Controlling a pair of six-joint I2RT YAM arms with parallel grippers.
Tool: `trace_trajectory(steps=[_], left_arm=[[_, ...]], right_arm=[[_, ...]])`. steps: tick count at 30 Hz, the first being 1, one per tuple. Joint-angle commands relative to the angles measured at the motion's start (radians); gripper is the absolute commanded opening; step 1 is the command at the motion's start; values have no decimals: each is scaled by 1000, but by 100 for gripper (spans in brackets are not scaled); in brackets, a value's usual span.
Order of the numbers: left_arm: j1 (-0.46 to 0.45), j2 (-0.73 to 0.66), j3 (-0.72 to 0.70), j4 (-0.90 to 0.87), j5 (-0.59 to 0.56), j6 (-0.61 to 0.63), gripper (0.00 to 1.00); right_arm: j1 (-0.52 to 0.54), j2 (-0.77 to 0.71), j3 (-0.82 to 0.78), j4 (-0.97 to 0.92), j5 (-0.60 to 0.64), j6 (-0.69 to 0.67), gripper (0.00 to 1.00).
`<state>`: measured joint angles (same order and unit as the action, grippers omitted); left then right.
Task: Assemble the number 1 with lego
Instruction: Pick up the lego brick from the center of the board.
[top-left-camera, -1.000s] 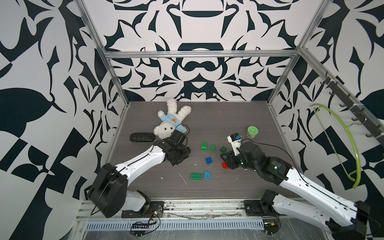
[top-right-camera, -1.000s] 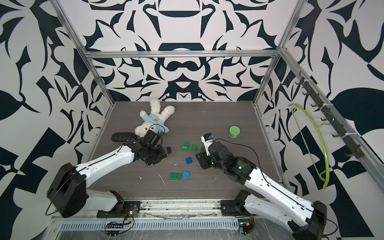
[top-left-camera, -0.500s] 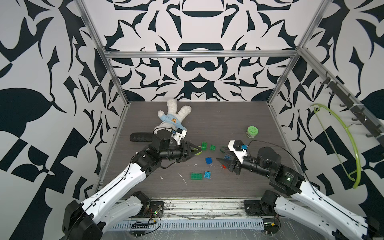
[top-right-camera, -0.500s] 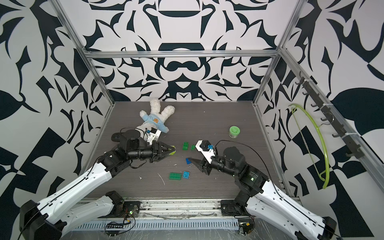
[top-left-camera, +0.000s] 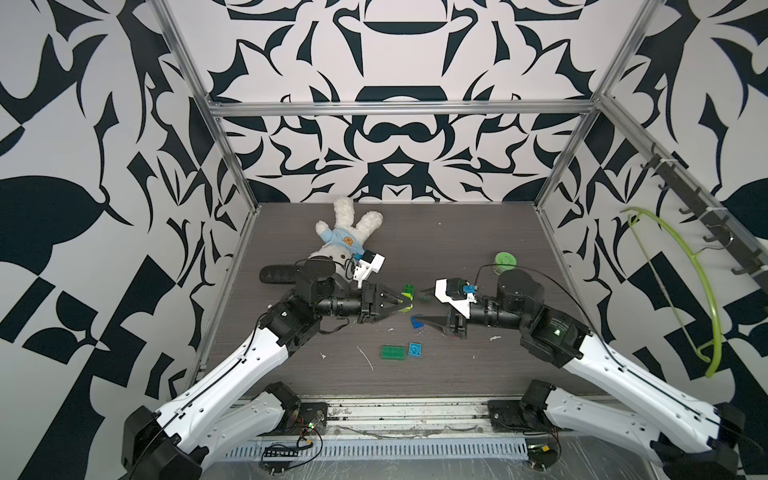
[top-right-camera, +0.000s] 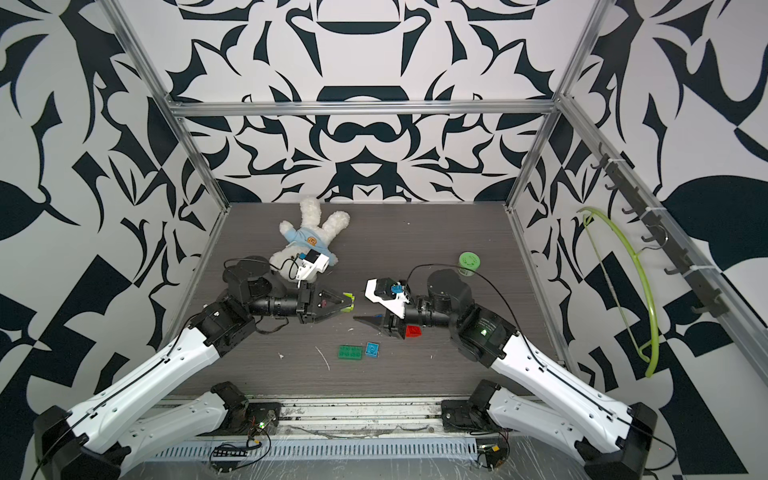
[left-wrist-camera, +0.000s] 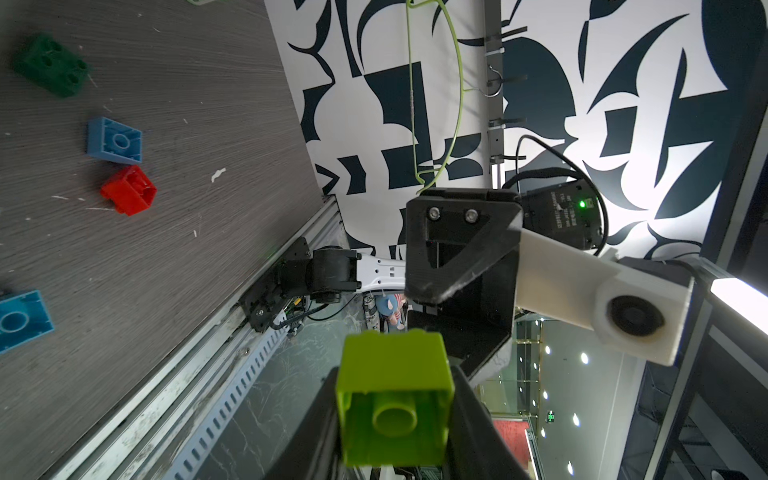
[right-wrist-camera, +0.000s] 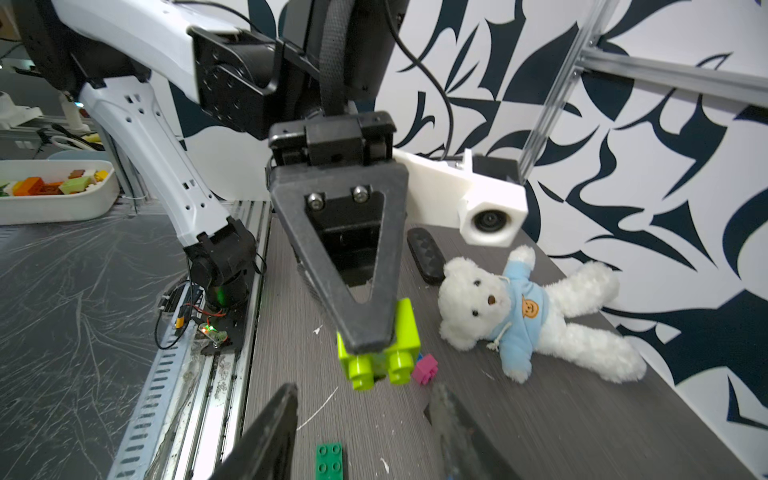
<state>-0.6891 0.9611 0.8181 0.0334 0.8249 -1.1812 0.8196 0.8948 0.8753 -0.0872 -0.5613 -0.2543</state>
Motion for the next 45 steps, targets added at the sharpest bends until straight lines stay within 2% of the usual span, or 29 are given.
trace_trajectory(steps=[1, 7, 17, 26, 27, 29, 31, 33, 35, 38, 42, 45], left_arm=[[-4, -15, 37, 44, 35, 11, 21], [-15, -15, 35, 85, 35, 0, 20], [-21, -10, 33, 99, 39, -3, 19], [-24, -4, 38, 103, 48, -4, 19], [-24, -4, 38, 102, 47, -3, 21], [-24, -7, 38, 101, 45, 1, 43], [-24, -12, 39, 85, 38, 15, 70], [-24, -27, 45, 34, 21, 54, 83], [-24, -58, 52, -57, -29, 125, 93], [-23, -128, 42, -189, -163, 210, 97], [-21, -248, -20, -361, -486, 240, 97], [-20, -305, -78, -509, -754, 157, 95]], right_arm=[[1, 17, 50, 75, -59, -17, 52], [2, 36, 50, 109, -62, -18, 46], [4, 52, 54, 134, -75, -13, 41], [6, 58, 56, 138, -79, -1, 22], [6, 58, 54, 138, -75, 2, 21], [6, 56, 49, 138, -57, 14, 19], [5, 52, 38, 139, -25, 37, 16], [6, 47, 26, 127, 22, 71, 14], [6, 39, 12, 86, 90, 114, 12], [6, 25, 1, -22, 208, 202, 9], [6, 24, -2, -246, 351, 325, 5], [8, 66, 37, -391, 386, 382, 5]])
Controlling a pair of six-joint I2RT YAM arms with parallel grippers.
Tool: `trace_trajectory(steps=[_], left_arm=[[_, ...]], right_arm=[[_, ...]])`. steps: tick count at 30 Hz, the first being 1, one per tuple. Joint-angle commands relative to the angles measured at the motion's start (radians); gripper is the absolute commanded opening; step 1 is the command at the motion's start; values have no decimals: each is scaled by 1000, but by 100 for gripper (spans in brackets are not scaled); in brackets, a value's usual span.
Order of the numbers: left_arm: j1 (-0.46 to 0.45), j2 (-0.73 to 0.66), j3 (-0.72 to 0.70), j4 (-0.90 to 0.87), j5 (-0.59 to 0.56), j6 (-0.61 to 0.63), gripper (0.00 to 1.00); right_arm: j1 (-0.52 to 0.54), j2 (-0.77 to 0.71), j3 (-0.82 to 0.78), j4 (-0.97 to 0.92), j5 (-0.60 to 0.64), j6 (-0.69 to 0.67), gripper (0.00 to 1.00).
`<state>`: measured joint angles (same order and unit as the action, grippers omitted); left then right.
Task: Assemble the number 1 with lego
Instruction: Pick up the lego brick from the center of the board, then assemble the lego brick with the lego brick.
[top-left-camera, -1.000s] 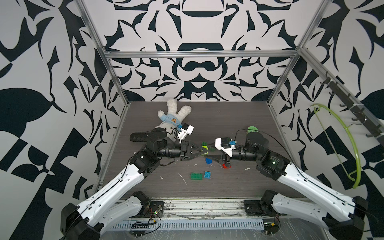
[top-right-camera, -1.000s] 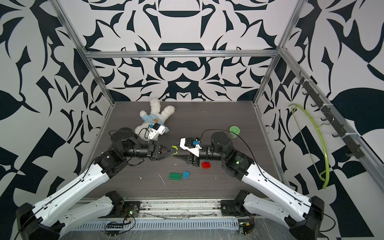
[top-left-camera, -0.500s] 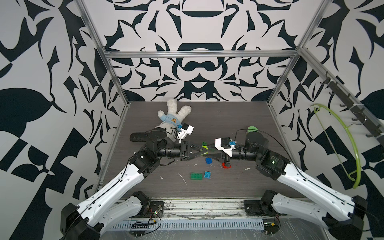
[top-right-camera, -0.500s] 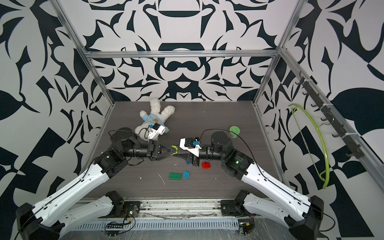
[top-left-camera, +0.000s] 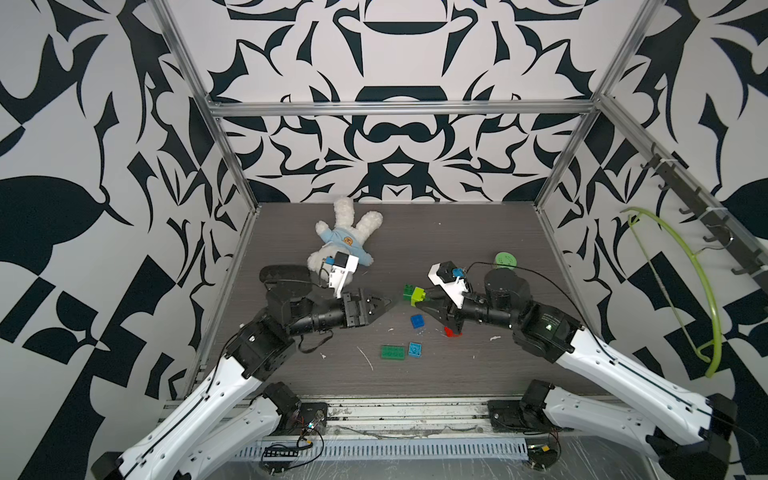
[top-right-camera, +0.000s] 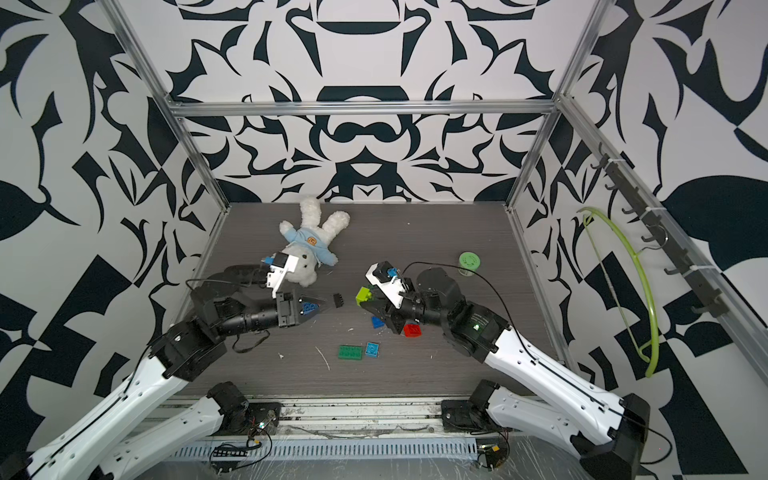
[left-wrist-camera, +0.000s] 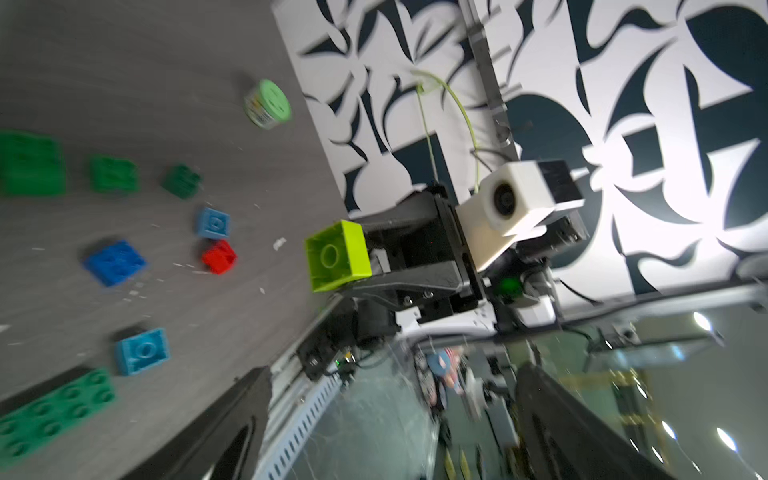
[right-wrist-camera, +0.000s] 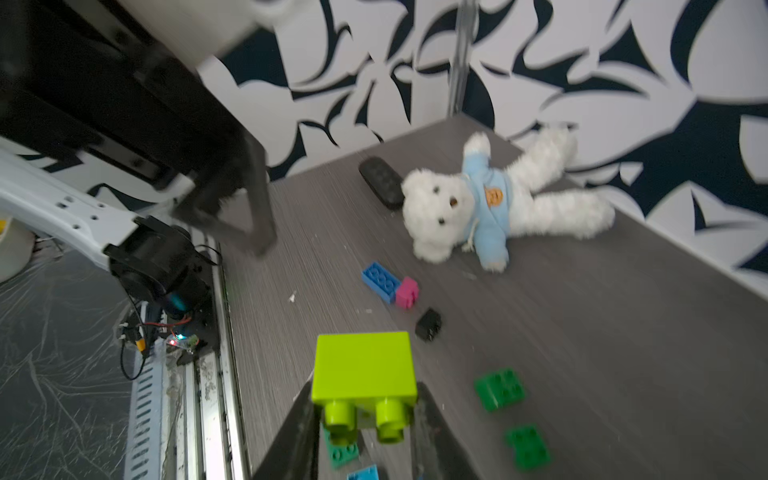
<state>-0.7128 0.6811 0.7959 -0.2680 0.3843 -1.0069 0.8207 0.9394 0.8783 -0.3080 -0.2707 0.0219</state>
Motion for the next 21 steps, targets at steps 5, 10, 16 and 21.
trace_trajectory(steps=[5, 10, 16, 21], left_arm=[[35, -25, -120, -419, -495, -233, 92], [105, -21, -146, -590, -545, -373, 92], [165, -98, -138, -752, -625, -413, 90], [167, -166, -129, -844, -695, -440, 87]], right_arm=[[86, 179, 183, -378, 133, 59, 5], [242, 397, 360, -557, 232, -95, 5], [323, 647, 546, -737, 299, -228, 5], [353, 816, 671, -840, 352, -268, 5]])
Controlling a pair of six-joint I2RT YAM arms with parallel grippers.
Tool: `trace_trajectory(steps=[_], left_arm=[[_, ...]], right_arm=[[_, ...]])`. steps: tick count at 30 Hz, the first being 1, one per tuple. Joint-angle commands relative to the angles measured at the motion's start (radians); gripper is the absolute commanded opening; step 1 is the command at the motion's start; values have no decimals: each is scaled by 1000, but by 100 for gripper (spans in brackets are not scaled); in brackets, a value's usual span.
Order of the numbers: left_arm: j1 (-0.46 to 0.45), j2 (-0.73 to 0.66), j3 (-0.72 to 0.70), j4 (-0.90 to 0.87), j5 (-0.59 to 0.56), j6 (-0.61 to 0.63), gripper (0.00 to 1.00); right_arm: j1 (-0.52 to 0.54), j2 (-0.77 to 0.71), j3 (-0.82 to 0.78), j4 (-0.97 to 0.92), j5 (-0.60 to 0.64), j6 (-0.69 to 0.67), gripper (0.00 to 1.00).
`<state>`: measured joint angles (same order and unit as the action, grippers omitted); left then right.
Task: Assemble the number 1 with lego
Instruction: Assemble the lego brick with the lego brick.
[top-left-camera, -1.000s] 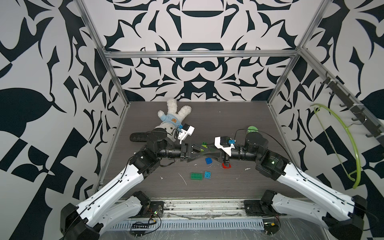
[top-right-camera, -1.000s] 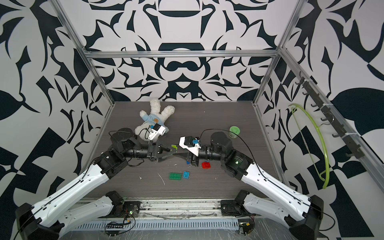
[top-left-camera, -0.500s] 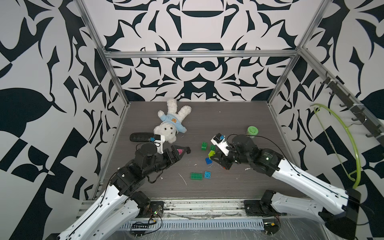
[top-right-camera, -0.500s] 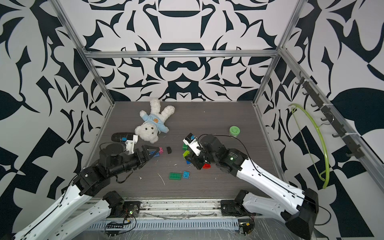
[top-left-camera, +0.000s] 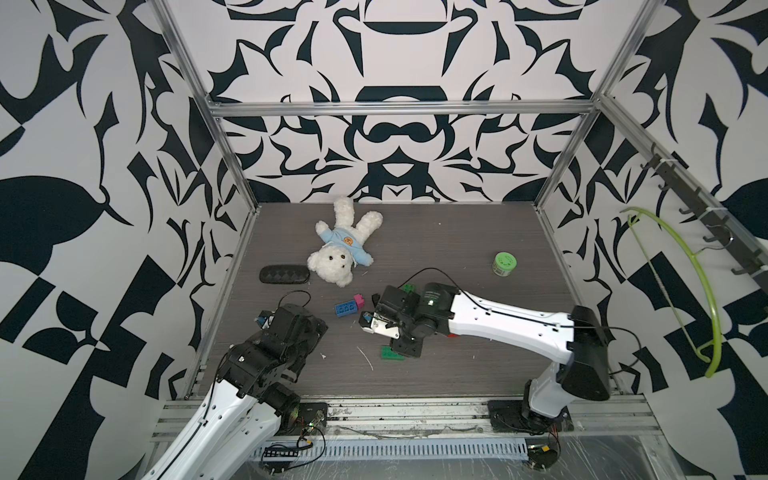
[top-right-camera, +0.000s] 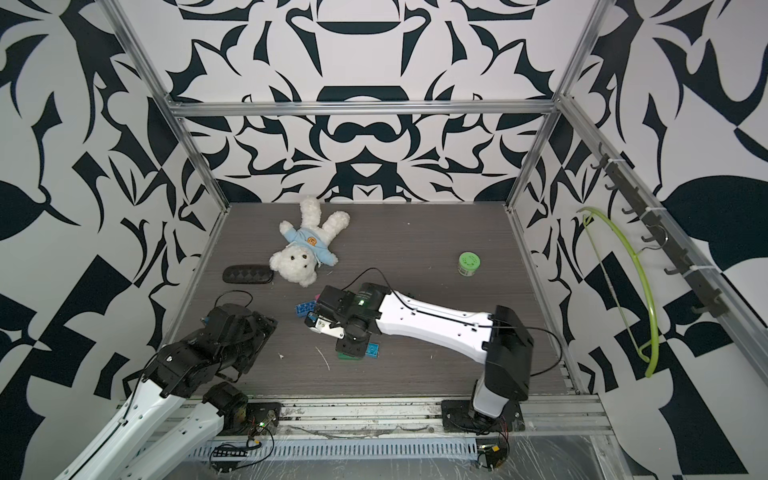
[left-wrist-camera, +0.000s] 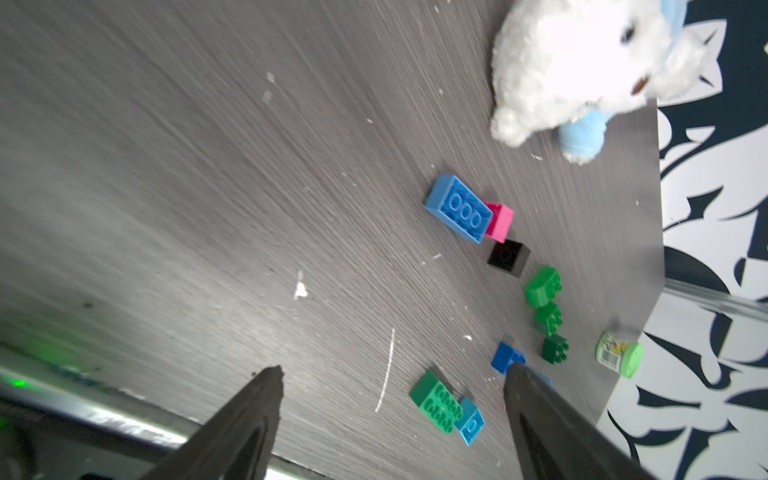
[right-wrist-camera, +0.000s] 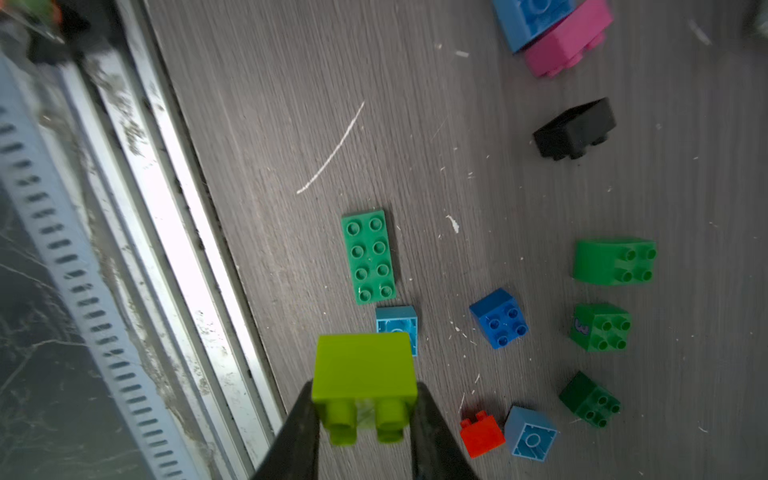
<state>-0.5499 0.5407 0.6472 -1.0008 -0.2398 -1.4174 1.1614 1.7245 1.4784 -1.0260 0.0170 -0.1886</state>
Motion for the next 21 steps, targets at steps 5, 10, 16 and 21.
trace_trajectory(steps=[5, 10, 16, 21], left_arm=[[4, -43, 37, -155, -101, -8, 86], [4, -14, 72, -179, -115, 28, 86], [5, 1, 88, -180, -124, 49, 81], [4, 1, 87, -185, -124, 51, 80]], right_arm=[[32, 177, 180, -200, 120, -81, 5], [49, 282, 265, -254, 159, -103, 4], [54, 346, 308, -270, 158, -118, 4], [56, 383, 328, -279, 159, -119, 4]])
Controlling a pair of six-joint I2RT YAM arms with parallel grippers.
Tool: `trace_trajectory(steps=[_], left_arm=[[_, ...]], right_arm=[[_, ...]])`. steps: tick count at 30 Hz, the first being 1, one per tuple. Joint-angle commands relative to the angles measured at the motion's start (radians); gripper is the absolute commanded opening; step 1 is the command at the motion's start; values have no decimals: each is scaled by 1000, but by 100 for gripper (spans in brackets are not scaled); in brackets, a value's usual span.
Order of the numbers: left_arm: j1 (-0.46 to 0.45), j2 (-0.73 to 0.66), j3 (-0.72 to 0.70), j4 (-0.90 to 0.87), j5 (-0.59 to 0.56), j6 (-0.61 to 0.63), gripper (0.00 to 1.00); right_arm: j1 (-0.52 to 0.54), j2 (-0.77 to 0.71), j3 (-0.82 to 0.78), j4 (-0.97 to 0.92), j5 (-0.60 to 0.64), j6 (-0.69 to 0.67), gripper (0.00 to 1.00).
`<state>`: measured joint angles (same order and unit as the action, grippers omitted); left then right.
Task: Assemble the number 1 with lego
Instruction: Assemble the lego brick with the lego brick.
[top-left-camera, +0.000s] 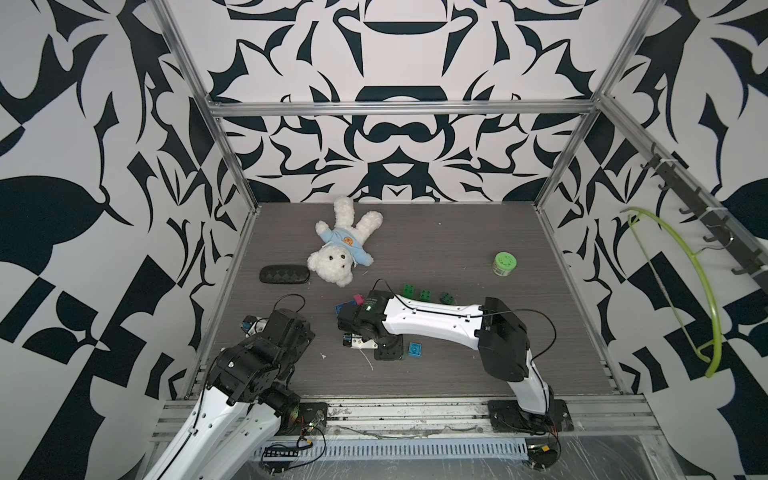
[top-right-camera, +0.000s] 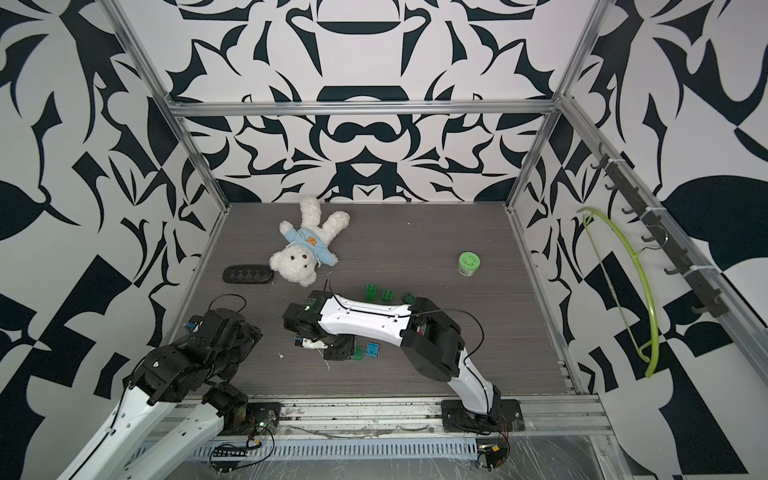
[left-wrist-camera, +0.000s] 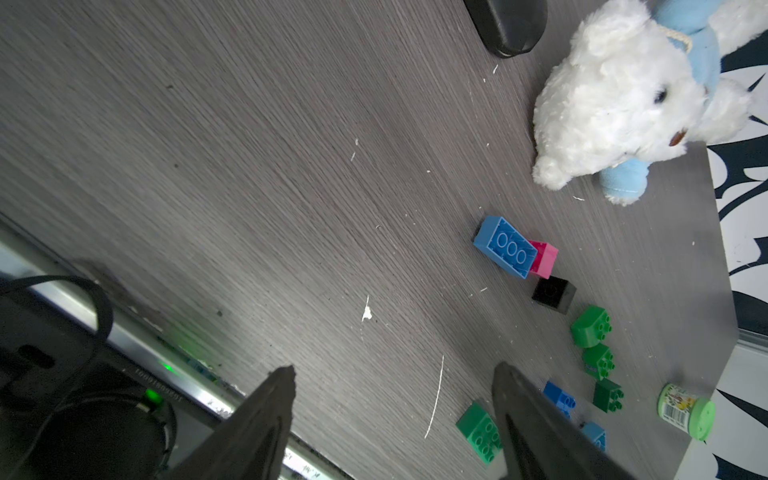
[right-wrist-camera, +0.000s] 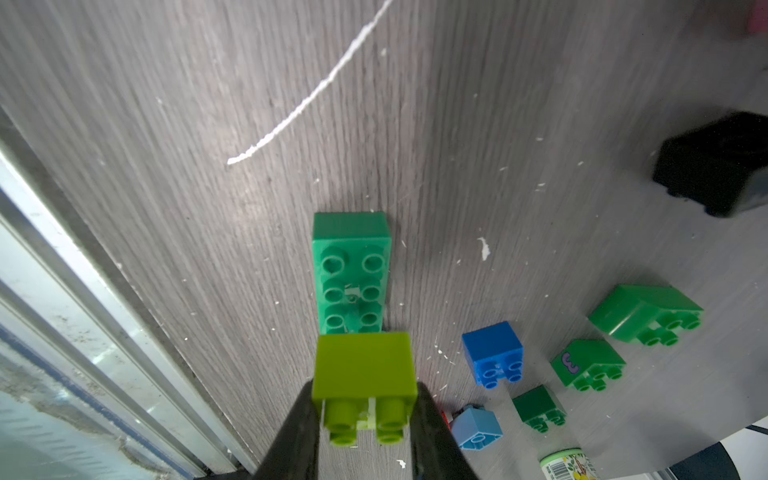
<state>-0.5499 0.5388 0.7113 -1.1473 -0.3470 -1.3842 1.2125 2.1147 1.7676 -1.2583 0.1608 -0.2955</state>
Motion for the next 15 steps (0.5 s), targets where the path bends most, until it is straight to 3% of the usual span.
trace_trajectory(steps=[1, 15], left_arm=[[4, 2, 23, -40, -17, 18, 80], [5, -5, 20, -39, -14, 18, 79]], right_arm=[[5, -1, 40, -47, 15, -11, 4], [5, 44, 46, -29, -2, -4, 5]])
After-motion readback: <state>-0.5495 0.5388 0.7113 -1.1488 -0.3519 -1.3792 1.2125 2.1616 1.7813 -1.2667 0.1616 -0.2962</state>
